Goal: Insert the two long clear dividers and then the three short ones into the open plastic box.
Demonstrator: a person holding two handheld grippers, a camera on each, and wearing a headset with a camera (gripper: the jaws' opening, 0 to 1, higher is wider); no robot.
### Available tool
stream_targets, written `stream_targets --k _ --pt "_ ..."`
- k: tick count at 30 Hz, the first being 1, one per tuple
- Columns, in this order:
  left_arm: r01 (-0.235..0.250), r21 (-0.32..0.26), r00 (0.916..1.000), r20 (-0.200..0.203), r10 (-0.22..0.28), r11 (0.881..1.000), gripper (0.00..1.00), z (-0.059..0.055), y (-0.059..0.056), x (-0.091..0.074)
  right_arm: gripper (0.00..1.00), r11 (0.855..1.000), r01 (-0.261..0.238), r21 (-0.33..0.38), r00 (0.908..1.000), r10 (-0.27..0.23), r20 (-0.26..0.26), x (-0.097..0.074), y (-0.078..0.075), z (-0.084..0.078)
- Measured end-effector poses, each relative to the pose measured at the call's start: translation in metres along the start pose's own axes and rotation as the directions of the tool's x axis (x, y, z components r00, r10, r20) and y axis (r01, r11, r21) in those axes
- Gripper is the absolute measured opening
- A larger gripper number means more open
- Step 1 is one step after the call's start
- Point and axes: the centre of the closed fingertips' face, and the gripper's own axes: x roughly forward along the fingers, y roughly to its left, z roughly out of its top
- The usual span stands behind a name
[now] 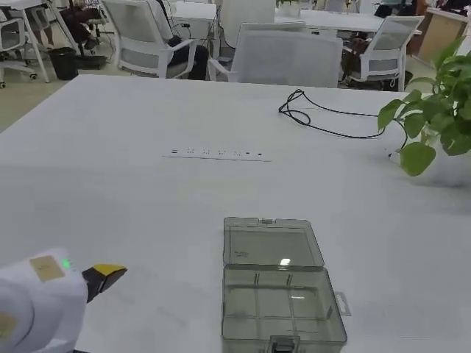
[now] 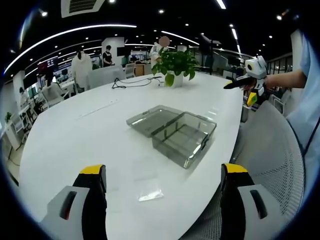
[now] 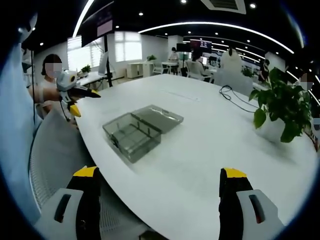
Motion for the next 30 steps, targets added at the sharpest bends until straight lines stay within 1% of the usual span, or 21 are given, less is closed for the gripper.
stream_targets --k 4,5,7,13,14,16,17,20,22,27,30 --pt "-0.004 0.003 1.0 0.008 0.004 1.0 0.97 0.002 0.001 0.0 1.0 1.0 -0.002 0.002 1.0 0.002 -0.004 0.0 -0.002 0.0" --pt "-0.006 0.011 1.0 0.001 0.006 1.0 0.97 0.001 0.003 0.0 1.0 1.0 0.0 0.01 1.0 0.0 0.001 0.0 -0.003 0.002" --pt "-0.01 0.011 0.9999 0.005 0.01 1.0 0.97 0.003 0.005 0.0 1.0 1.0 0.001 0.019 0.9999 -0.002 0.017 0.0 -0.003 0.006" --pt "-0.012 0.013 0.9999 0.012 0.012 1.0 0.97 0.008 0.007 0.001 1.0 1.0 -0.002 0.016 0.9999 0.002 0.017 0.002 -0.003 0.007" --pt "-0.011 0.015 0.9999 0.011 0.011 1.0 0.97 0.008 0.007 0.002 1.0 1.0 0.0 0.014 0.9998 0.0 0.021 0.002 -0.003 0.008" --pt "-0.004 0.025 1.0 -0.002 0.004 1.0 0.97 0.007 0.007 0.003 1.0 1.0 0.0 0.022 0.9996 -0.001 0.03 0.003 -0.003 0.008" --pt "-0.005 0.031 1.0 0.0 0.005 0.999 0.97 0.008 0.008 0.002 1.0 1.0 -0.002 0.026 0.9995 0.001 0.031 0.004 -0.002 0.008" --pt "-0.012 0.029 0.9999 0.008 0.012 1.0 0.97 0.011 0.011 0.002 1.0 1.0 -0.006 0.027 0.9994 0.005 0.034 0.006 -0.001 0.007" --pt "-0.015 0.028 0.9999 0.006 0.015 0.999 0.97 0.012 0.013 0.001 1.0 1.0 -0.008 0.028 0.9994 0.007 0.035 0.007 0.0 0.007" --pt "-0.016 0.033 0.9999 0.002 0.016 0.999 0.98 0.012 0.014 0.001 1.0 0.999 -0.005 0.033 0.9991 0.004 0.042 0.006 -0.001 0.007" --pt "-0.016 0.026 0.9999 0.003 0.016 1.0 0.98 0.012 0.014 0.001 1.0 0.999 -0.004 0.034 0.9991 0.002 0.042 0.005 -0.002 0.007"
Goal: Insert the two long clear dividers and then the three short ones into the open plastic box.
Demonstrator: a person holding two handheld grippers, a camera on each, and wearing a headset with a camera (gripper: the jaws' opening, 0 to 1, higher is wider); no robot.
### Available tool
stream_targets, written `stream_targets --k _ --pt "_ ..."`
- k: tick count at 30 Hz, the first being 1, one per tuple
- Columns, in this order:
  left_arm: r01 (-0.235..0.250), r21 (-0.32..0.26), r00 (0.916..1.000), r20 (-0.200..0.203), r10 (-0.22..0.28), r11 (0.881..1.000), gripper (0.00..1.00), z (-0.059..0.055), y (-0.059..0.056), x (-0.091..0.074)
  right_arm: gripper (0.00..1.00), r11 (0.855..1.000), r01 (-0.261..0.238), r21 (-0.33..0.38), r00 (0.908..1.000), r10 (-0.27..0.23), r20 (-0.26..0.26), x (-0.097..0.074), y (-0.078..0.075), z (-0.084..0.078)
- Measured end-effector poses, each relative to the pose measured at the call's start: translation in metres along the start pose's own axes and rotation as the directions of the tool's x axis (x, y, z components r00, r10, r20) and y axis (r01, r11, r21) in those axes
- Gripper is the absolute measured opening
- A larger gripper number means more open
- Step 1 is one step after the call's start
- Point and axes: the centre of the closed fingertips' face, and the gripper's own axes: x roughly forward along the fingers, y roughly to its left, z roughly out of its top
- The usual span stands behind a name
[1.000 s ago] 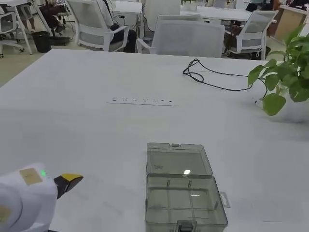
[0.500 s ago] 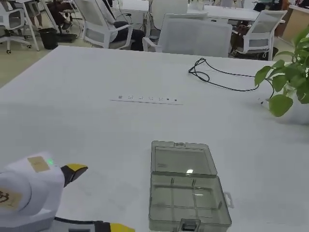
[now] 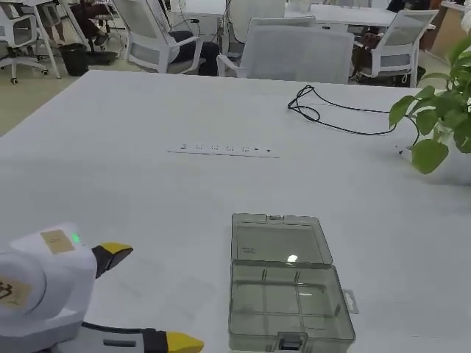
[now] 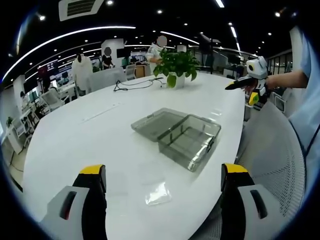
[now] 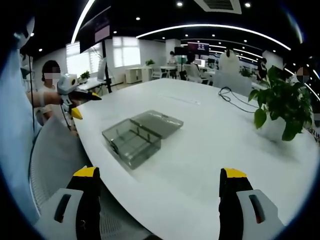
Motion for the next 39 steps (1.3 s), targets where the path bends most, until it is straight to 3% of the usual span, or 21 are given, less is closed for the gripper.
stream_targets --k 12,30,39 --pt "-0.001 -0.014 1.0 -0.005 0.001 1.0 0.98 -0.003 0.0 0.0 1.0 1.0 0.006 0.002 1.0 -0.006 0.001 0.0 -0.003 -0.004" --pt "-0.003 -0.026 0.9998 0.021 0.004 1.0 0.98 0.004 0.009 -0.002 1.0 1.0 0.003 -0.016 1.0 -0.003 -0.002 0.0 -0.002 0.0" --pt "-0.01 -0.033 0.9999 0.012 0.011 0.999 0.98 0.001 0.01 -0.005 1.0 1.0 -0.007 -0.02 0.9999 0.007 -0.015 0.004 -0.002 -0.004"
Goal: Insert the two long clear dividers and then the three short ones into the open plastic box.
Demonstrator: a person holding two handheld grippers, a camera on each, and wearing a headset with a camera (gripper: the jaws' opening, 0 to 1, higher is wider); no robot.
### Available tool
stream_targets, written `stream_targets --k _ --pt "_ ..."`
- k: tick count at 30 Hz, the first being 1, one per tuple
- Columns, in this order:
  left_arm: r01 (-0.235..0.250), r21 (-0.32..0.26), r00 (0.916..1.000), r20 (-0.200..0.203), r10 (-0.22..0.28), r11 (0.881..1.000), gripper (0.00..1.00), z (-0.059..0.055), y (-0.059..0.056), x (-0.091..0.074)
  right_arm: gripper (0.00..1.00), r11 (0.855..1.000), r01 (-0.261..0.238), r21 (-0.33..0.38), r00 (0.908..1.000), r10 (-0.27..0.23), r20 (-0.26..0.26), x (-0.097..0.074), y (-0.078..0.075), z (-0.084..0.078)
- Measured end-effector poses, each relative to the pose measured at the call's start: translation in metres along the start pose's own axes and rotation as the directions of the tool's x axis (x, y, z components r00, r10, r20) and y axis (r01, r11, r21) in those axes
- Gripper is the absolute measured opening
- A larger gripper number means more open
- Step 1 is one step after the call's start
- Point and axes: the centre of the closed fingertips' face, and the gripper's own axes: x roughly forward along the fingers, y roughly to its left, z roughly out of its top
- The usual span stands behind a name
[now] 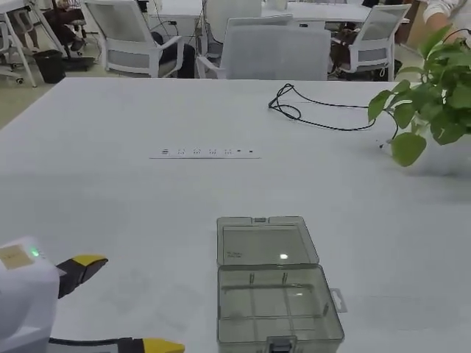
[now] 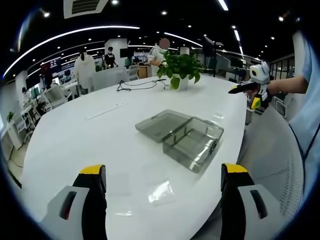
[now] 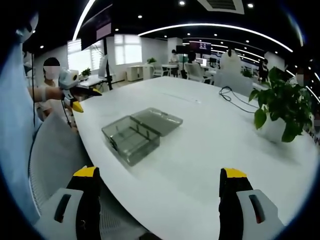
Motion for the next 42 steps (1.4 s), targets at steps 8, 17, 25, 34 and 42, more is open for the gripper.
stream_targets --k 8,17,25,34,42 --pt "-0.009 -0.016 0.9999 -0.007 0.009 1.0 0.97 -0.006 0.003 0.0 1.0 1.0 -0.006 -0.014 1.0 0.006 0.006 0.002 -0.001 0.005" --pt "-0.03 -0.061 0.9976 -0.064 0.026 0.998 0.97 -0.019 0.012 0.004 1.0 1.0 -0.011 -0.007 0.9998 0.011 0.014 0.003 -0.003 0.004" --pt "-0.053 -0.085 0.9896 -0.138 0.04 0.995 0.92 -0.029 0.024 0.007 1.0 1.0 -0.009 0.014 0.9999 0.009 0.013 0.002 -0.001 -0.004" --pt "-0.088 -0.123 0.9757 -0.211 0.061 0.988 0.84 -0.041 0.041 0.013 1.0 0.999 0.003 0.04 0.9998 -0.003 0.019 -0.002 -0.003 -0.009" --pt "-0.136 -0.151 0.9518 -0.294 0.086 0.979 0.73 -0.056 0.055 0.016 1.0 0.998 0.005 0.056 0.9998 -0.006 0.017 -0.002 -0.003 -0.013"
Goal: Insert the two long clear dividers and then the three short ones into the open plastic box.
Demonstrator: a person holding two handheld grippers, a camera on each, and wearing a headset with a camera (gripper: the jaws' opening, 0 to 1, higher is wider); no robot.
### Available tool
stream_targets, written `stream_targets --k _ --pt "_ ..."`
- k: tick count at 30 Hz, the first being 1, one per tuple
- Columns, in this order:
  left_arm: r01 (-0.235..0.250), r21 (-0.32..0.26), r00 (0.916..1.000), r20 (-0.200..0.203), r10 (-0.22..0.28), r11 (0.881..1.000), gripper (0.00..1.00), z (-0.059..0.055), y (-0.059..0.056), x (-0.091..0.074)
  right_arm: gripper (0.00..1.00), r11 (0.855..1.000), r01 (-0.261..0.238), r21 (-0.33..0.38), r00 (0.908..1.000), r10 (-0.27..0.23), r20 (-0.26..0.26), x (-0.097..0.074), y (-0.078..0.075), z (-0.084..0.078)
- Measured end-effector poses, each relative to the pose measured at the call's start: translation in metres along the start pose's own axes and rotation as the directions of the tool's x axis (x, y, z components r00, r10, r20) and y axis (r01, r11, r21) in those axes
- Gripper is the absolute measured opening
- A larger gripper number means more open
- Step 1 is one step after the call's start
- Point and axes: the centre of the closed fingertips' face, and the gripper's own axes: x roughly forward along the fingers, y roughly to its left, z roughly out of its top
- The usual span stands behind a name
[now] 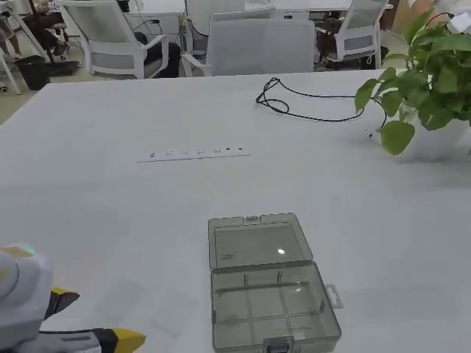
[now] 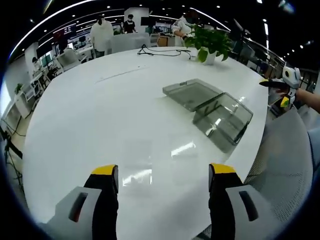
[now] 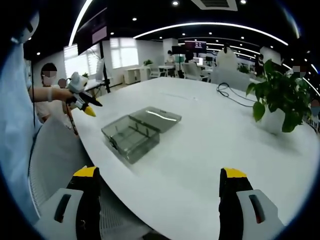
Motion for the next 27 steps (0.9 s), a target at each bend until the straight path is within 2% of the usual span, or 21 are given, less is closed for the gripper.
stream_targets --k 3,6,10,13,18,22,27 --pt "-0.01 -0.016 0.9995 -0.031 0.009 1.0 0.7 -0.005 0.007 0.004 1.0 1.0 0.003 0.008 1.0 -0.003 0.003 0.0 -0.001 -0.001" --pt "-0.02 -0.005 0.9978 -0.063 0.02 1.0 0.67 -0.011 0.012 0.008 1.0 1.0 0.004 0.016 1.0 -0.004 0.004 -0.001 -0.001 -0.003" --pt "-0.03 -0.016 0.9958 -0.088 0.028 0.999 0.64 -0.014 0.019 0.014 1.0 1.0 0.007 0.027 1.0 -0.007 0.001 -0.002 -0.002 -0.007" --pt "-0.044 -0.013 0.9913 -0.125 0.042 0.999 0.61 -0.021 0.024 0.016 1.0 0.999 0.009 0.033 1.0 -0.009 0.001 -0.002 -0.002 -0.008" --pt "-0.052 -0.01 0.9858 -0.16 0.05 0.999 0.57 -0.029 0.032 0.021 1.0 0.999 0.015 0.043 0.9999 -0.015 0.003 -0.003 -0.002 -0.011" --pt "-0.056 -0.016 0.9828 -0.177 0.052 0.998 0.53 -0.033 0.035 0.023 1.0 0.998 0.019 0.052 0.9998 -0.019 0.004 -0.004 -0.002 -0.013" --pt "-0.055 0.002 0.9751 -0.215 0.054 0.998 0.49 -0.04 0.037 0.028 1.0 0.998 0.021 0.056 0.9998 -0.021 0.001 -0.003 -0.001 -0.016"
